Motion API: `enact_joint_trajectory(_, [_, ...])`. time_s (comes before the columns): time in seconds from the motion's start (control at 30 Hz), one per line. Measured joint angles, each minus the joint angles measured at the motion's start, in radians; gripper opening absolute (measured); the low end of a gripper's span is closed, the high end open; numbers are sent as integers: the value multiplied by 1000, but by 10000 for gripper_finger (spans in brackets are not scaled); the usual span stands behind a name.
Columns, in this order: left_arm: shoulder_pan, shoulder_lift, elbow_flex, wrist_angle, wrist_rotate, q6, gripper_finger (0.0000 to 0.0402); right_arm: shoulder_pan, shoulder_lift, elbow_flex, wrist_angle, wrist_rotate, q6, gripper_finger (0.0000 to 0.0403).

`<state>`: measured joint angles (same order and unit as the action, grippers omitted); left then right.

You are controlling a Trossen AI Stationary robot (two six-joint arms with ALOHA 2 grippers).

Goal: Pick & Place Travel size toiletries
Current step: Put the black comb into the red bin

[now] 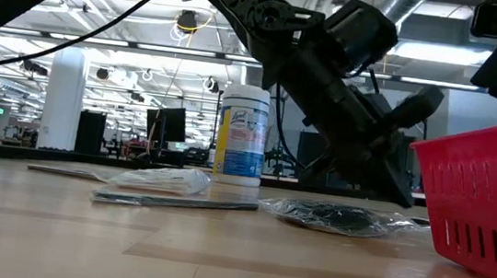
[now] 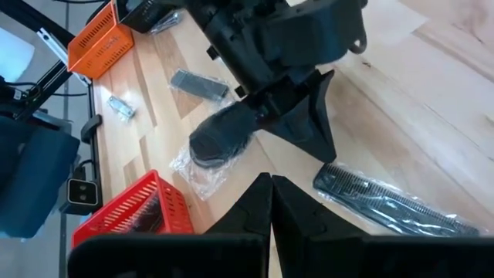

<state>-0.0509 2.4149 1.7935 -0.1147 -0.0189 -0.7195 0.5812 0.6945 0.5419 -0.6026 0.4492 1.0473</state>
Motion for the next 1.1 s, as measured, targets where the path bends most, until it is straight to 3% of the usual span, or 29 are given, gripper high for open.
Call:
enact_joint_trajectory(0.47, [-11, 56, 38, -17, 38, -2, 0, -15, 0, 0, -19, -3, -1, 0])
enact_joint_trajectory(0.63, [-22, 63, 46, -73, 7, 4, 0, -15, 0, 0, -19, -3, -1, 0])
enact_joint_trajectory(0.8, [-13, 16, 43, -240, -72, 56, 0, -15, 0, 0, -21, -4, -1, 0])
enact_joint_trajectory(1.1, [8, -42, 38, -449, -113, 192, 0, -15, 0, 0, -23, -8, -37, 0])
